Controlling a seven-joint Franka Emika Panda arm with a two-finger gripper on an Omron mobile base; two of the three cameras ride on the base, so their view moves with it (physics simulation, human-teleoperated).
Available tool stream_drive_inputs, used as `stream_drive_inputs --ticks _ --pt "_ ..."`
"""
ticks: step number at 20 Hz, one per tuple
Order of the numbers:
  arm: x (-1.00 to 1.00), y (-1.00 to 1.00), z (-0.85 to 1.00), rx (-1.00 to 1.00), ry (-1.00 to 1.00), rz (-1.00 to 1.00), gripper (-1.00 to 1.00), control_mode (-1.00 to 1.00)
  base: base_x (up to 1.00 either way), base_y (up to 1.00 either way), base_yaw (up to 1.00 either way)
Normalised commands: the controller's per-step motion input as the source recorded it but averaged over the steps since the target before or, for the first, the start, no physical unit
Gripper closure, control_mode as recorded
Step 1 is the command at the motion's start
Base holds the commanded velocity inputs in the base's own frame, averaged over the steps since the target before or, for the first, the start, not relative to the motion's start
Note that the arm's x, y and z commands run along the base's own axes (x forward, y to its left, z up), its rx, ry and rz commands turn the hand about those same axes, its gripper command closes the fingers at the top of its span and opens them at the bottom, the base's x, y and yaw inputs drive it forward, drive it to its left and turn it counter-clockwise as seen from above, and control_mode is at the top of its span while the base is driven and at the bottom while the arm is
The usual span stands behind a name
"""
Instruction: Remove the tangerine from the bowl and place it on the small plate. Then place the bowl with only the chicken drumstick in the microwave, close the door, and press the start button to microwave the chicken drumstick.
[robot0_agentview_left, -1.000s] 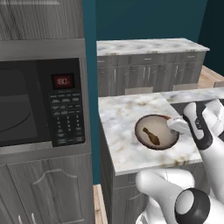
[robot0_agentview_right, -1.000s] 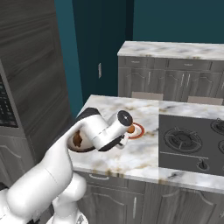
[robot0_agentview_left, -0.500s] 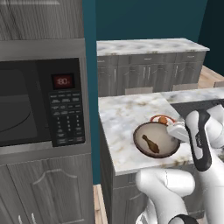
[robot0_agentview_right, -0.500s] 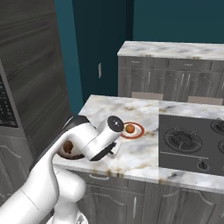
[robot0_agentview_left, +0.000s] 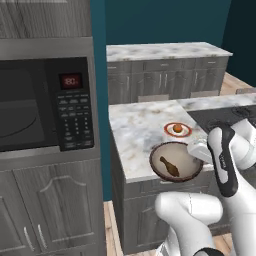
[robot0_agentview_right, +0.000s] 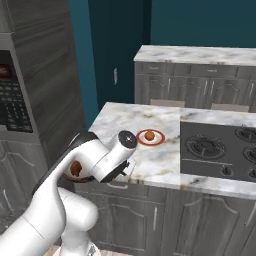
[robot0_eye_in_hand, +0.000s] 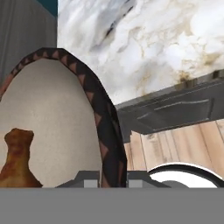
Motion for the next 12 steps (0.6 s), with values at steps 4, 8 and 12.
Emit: stream_drive_inputs --ticks 4,8,12 --pt "0.0 0.0 0.0 0.0 0.0 0.0 1.0 1.0 -1.0 0.0 -0.02" --pt "0.0 0.0 0.0 0.0 0.0 0.0 1.0 1.0 -0.96 0.51 0.0" --pt "0.0 0.0 0.0 0.0 0.0 0.0 1.0 1.0 -0.53 0.98 0.0"
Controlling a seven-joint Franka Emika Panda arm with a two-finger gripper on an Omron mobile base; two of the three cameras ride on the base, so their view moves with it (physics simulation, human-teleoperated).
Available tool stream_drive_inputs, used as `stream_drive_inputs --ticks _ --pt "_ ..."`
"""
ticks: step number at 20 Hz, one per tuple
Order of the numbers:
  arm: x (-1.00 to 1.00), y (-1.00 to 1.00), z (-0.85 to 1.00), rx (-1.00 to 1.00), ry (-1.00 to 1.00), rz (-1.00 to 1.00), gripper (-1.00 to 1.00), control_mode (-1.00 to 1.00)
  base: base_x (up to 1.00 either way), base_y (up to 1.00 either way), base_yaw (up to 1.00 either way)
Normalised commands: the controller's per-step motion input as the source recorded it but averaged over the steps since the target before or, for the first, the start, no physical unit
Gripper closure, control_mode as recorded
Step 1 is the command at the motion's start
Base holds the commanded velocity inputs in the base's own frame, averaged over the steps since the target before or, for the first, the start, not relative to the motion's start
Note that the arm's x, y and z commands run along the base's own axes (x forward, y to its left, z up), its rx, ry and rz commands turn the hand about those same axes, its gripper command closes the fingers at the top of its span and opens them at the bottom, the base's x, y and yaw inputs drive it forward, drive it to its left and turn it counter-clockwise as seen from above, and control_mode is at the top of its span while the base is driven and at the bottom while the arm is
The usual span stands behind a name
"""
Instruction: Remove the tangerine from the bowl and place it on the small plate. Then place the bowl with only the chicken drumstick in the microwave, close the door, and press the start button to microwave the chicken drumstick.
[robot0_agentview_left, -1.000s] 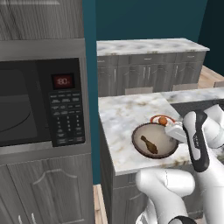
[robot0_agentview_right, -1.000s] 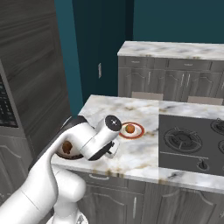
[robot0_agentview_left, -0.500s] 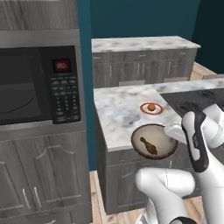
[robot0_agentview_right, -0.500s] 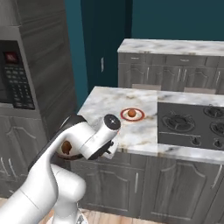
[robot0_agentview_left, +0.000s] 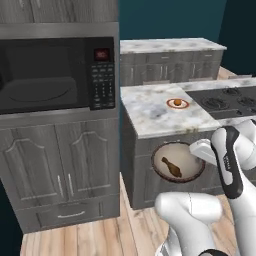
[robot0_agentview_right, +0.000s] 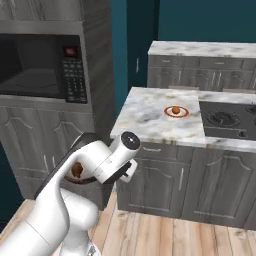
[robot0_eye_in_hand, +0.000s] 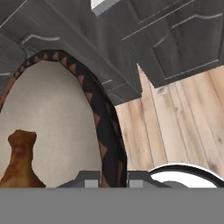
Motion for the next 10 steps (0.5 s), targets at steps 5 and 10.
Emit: stream_drive_inputs --ticks 5,10 --pt "0.0 0.0 0.0 0.0 0.0 0.0 1.0 1.0 -0.05 1.0 0.0" --pt "0.0 0.0 0.0 0.0 0.0 0.0 1.0 1.0 0.04 0.91 0.0"
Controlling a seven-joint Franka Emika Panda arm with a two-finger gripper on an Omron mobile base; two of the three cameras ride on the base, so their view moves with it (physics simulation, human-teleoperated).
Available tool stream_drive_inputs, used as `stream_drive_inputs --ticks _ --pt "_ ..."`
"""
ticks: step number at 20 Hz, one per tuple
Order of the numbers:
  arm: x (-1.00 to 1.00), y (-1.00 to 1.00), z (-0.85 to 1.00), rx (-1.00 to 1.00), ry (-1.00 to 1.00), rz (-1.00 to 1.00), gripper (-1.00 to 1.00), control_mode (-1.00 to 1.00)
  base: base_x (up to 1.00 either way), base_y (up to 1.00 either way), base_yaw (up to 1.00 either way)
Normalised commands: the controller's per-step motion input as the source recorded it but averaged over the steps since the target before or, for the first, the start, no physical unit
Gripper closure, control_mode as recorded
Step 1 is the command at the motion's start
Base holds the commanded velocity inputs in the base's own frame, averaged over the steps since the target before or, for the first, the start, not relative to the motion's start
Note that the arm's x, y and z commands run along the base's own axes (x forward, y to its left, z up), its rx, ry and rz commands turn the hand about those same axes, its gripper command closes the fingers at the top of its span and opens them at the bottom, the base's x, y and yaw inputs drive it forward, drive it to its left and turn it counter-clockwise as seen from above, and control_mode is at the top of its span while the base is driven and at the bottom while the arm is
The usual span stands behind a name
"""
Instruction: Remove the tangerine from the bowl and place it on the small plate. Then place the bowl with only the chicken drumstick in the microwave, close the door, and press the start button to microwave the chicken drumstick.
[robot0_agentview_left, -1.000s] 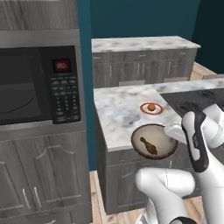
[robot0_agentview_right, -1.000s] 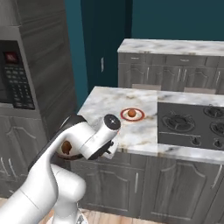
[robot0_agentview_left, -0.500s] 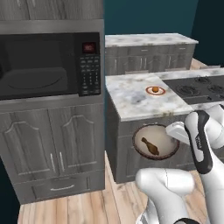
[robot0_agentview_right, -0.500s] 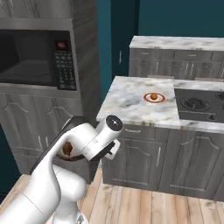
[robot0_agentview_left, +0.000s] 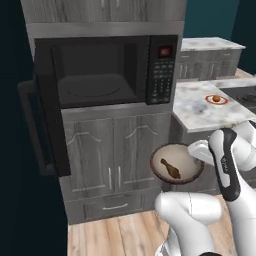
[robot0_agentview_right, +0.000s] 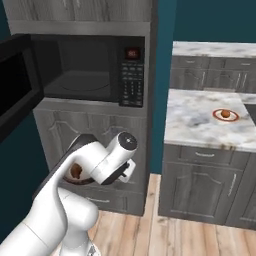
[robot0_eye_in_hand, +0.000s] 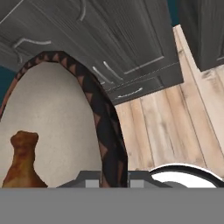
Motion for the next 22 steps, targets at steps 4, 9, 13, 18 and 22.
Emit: stream_drive_inputs --ticks 4,9,13,18,22 --pt "0.0 0.0 0.0 0.0 0.0 0.0 1.0 1.0 0.06 0.36 0.06" --pt "0.0 0.0 0.0 0.0 0.0 0.0 1.0 1.0 0.47 0.35 0.04" --pt "0.0 0.0 0.0 0.0 0.0 0.0 1.0 1.0 0.38 0.21 0.07" --pt "0.0 0.0 0.0 0.0 0.0 0.0 1.0 1.0 0.32 0.16 0.07" --pt "0.0 0.0 0.0 0.0 0.0 0.0 1.0 1.0 0.38 0.18 0.07"
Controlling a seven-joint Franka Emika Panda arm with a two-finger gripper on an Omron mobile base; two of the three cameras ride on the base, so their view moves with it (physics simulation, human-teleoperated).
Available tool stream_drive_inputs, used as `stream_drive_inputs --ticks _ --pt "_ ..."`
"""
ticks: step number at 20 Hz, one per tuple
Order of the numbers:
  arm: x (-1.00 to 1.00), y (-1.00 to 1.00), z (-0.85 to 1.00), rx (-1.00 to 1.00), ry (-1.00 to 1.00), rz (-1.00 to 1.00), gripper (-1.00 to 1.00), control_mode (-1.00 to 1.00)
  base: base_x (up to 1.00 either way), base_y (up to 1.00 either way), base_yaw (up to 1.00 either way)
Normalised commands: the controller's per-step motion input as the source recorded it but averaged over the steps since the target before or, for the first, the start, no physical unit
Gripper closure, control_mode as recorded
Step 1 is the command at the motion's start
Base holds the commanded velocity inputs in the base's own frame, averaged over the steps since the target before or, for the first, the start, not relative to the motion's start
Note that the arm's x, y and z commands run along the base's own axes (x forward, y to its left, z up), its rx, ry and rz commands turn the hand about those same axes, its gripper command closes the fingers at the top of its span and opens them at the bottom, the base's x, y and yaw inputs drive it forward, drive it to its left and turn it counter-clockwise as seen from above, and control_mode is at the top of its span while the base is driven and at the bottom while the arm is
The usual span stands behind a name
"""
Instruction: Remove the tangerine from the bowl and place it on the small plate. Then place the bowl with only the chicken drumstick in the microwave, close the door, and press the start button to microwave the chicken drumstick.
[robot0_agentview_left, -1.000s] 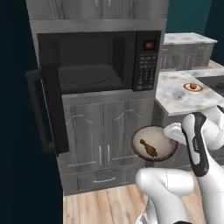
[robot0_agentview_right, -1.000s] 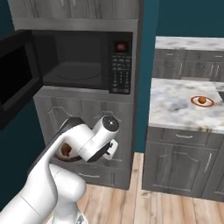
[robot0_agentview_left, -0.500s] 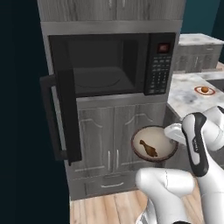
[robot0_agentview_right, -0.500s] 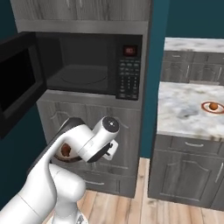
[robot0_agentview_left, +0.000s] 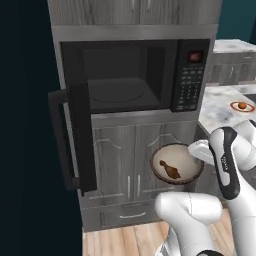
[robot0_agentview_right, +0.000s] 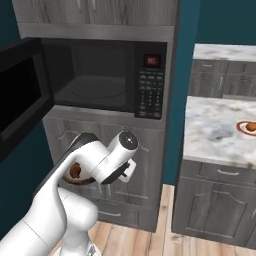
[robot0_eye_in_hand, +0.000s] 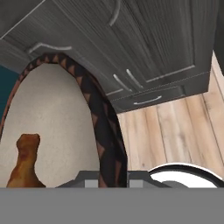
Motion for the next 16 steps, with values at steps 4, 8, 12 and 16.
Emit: stream_drive_inputs --ticks 4,8,12,16 --pt "0.0 0.0 0.0 0.0 0.0 0.0 1.0 1.0 0.42 0.17 0.04" --pt "0.0 0.0 0.0 0.0 0.0 0.0 1.0 1.0 0.42 0.43 0.0" --pt "0.0 0.0 0.0 0.0 0.0 0.0 1.0 1.0 0.45 0.42 0.0" --pt "0.0 0.0 0.0 0.0 0.0 0.0 1.0 1.0 0.4 -0.04 0.0"
